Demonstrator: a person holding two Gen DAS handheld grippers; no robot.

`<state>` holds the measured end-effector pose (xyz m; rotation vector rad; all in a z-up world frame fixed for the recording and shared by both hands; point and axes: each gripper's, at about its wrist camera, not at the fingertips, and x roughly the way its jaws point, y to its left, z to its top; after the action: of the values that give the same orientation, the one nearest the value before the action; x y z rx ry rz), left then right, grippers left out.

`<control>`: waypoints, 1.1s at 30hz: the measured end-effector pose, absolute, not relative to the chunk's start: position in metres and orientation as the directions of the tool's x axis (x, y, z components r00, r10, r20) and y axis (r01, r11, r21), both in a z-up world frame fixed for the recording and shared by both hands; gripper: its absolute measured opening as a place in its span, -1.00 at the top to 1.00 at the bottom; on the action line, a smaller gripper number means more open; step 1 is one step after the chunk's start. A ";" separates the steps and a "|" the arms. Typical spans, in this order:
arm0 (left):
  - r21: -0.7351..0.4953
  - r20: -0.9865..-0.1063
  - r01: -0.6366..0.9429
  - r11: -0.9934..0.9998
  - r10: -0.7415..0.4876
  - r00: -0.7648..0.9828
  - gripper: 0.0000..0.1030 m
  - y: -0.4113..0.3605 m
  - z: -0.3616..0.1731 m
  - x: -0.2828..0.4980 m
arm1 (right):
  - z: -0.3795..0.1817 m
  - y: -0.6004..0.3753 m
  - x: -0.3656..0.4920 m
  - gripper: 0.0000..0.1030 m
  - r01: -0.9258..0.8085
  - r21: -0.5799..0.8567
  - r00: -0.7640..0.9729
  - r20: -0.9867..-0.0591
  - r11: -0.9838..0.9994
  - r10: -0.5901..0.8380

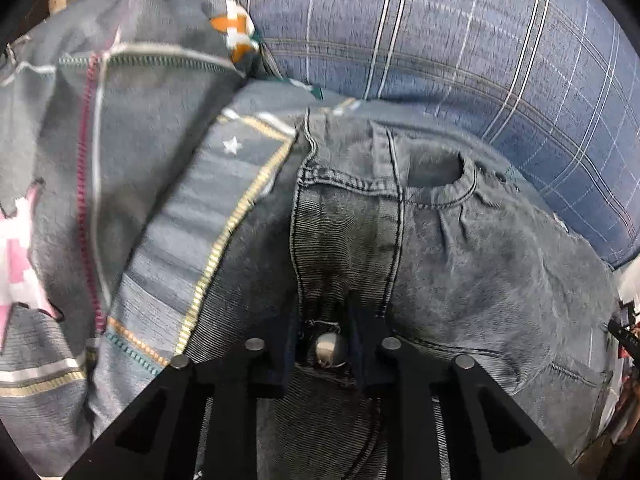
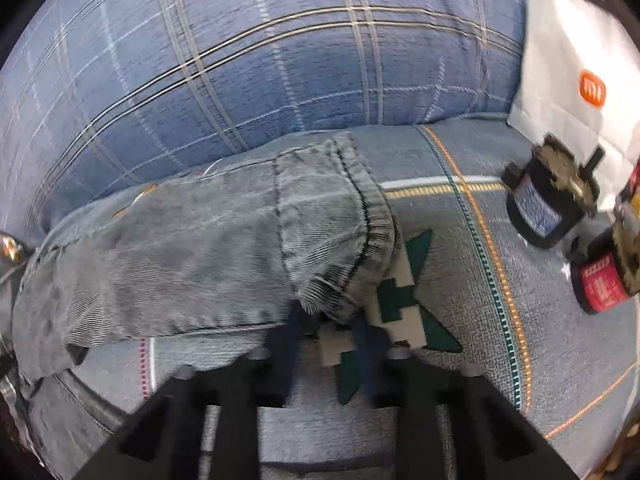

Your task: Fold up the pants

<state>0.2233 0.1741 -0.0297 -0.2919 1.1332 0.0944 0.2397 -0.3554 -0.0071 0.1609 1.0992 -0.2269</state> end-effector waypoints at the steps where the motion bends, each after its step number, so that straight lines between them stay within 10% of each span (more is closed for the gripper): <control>1: -0.181 -0.897 -0.233 0.955 -0.063 0.438 0.58 0.178 -0.024 0.224 | -0.002 -0.351 0.239 0.66 0.253 -0.009 0.442 -0.889 0.967 -0.124; 8: -0.208 -0.874 -0.287 0.935 -0.046 0.484 0.58 0.201 -0.005 0.215 | 0.037 -0.355 0.201 0.63 0.253 0.040 0.494 -0.864 0.967 -0.094; 14: -0.225 -0.908 -0.311 0.923 -0.083 0.411 0.42 0.208 -0.028 0.224 | -0.002 -0.368 0.189 -0.31 0.255 -0.001 0.396 -0.912 0.967 -0.106; 19: -0.194 -0.846 -0.278 0.941 -0.018 0.532 -0.25 0.213 0.008 0.236 | 0.038 -0.385 0.208 -0.40 0.278 0.104 0.526 -0.848 0.955 -0.061; 33: -0.336 -0.873 -0.257 0.906 -0.197 0.446 -0.24 0.219 -0.040 0.334 | -0.008 -0.403 0.293 -0.40 0.269 0.169 0.483 -0.875 0.948 0.019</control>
<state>0.3338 0.2192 -0.0397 -0.4591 1.1195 0.0390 0.2935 -0.4028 -0.0085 0.3013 1.0597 -0.1549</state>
